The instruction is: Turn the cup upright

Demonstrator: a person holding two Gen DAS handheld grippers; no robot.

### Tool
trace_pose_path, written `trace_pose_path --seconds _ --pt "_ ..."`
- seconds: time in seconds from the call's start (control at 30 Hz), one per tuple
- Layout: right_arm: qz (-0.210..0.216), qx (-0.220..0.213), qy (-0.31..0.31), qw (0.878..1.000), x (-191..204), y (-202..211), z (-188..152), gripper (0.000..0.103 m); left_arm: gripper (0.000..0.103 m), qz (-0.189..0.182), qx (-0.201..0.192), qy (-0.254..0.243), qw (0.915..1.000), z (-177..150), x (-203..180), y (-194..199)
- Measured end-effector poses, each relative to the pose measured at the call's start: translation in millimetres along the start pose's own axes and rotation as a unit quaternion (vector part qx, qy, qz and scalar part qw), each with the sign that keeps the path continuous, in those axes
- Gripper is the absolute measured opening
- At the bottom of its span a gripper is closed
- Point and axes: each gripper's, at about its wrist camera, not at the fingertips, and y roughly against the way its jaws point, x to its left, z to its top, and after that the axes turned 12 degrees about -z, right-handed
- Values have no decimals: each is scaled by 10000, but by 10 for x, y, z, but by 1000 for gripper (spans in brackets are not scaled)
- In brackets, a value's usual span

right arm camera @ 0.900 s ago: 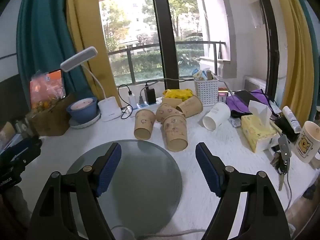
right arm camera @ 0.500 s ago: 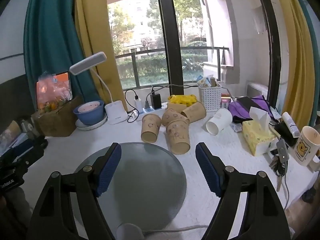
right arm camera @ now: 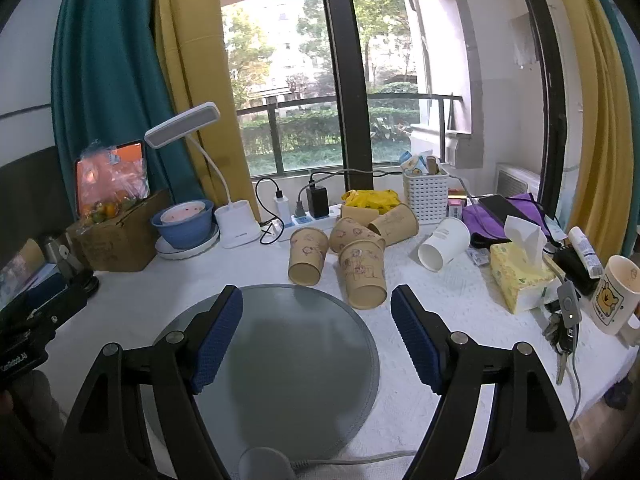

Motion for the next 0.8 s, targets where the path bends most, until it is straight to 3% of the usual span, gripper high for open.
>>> trace_pose_path --seconds 0.8 --pt "28 -10 29 10000 13 -7 -12 79 91 -51 -112 146 9998 -26 67 20"
